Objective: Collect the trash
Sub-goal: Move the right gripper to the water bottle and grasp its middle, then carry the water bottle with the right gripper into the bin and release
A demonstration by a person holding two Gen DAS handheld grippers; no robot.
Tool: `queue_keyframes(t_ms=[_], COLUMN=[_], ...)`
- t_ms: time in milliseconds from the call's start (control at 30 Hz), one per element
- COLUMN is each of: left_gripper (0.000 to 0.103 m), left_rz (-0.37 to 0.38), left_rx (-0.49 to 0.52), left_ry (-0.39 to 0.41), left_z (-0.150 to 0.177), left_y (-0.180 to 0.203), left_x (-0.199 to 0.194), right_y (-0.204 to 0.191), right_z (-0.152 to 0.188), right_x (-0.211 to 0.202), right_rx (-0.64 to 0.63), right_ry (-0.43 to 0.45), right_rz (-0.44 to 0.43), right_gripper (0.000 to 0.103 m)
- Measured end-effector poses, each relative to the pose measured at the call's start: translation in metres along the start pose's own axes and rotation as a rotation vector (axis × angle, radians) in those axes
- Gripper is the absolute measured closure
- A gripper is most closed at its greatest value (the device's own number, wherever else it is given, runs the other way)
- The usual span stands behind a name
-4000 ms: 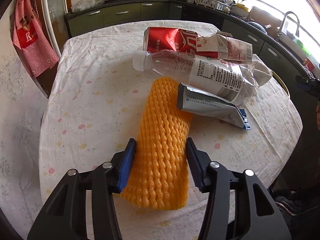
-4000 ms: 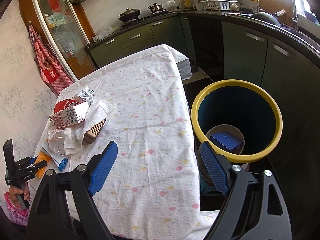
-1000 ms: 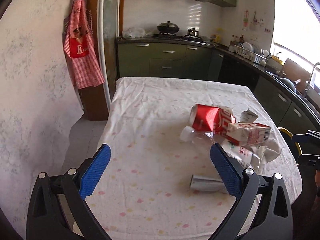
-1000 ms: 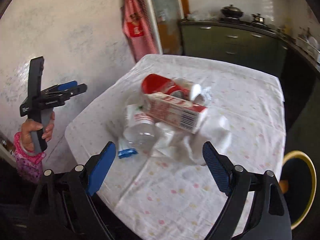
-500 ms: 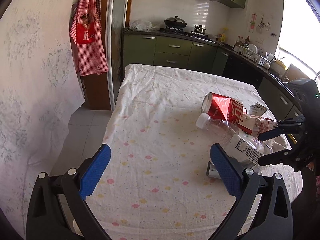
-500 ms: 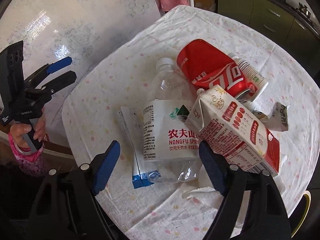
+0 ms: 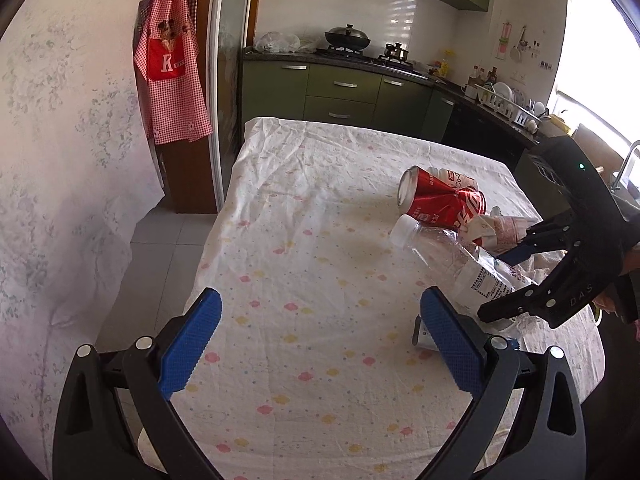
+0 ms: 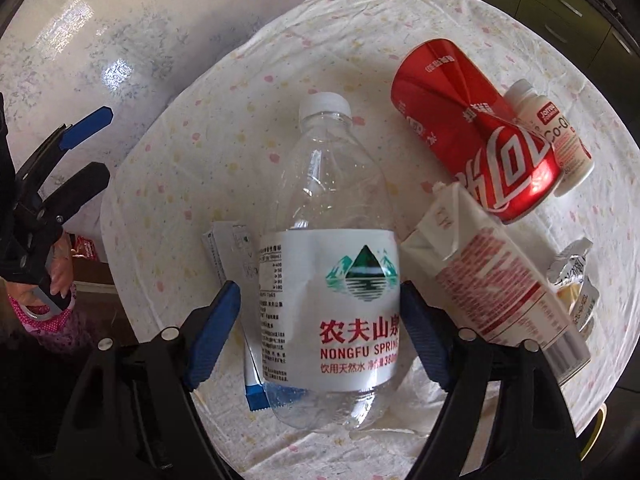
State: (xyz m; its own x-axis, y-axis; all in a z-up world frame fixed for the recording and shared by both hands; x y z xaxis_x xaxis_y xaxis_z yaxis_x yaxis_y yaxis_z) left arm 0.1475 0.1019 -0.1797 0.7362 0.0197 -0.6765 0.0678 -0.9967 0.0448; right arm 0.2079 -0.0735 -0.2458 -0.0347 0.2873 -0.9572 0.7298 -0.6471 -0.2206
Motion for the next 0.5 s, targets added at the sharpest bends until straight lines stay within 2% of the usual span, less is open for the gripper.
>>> queue_keyframes(t_ms=[300, 367, 500], left_gripper=[0.005, 0.005, 0.005], left_rz=[0.000, 0.002, 0.005], left_rx=[0.001, -0.001, -0.003], left_ry=[-0.007, -0.009, -0.013], left_z=[0.001, 0.001, 0.002], left_y=[0.002, 0.001, 0.000], left_x=[0.000, 0.002, 0.004], right_y=[0.000, -0.002, -0.010], right_z=[-0.018, -0.018, -0.022], right_x=[0.021, 0.026, 0.028], right_rx=[-0.033, -0.039, -0.052], right_ry=[-0.183, -0.217, -0.207], right_rz=[0.056, 0.054, 0.058], right_gripper=[0.032, 0.040, 0.041])
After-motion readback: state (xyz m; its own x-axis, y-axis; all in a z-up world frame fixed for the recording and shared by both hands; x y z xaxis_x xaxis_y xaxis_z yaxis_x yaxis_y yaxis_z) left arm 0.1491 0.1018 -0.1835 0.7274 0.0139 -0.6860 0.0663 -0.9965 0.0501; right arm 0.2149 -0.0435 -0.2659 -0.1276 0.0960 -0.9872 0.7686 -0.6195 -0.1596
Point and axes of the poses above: each gripper's, at about its wrist camera, not at the fingertips, and x roughly the way its jaws point, y to its right, z to its underside, the point moved 10 cm from there along x, roughly the way its jaws point, and after that the axes turned 6 degrees about x, right-handed, at the moved point
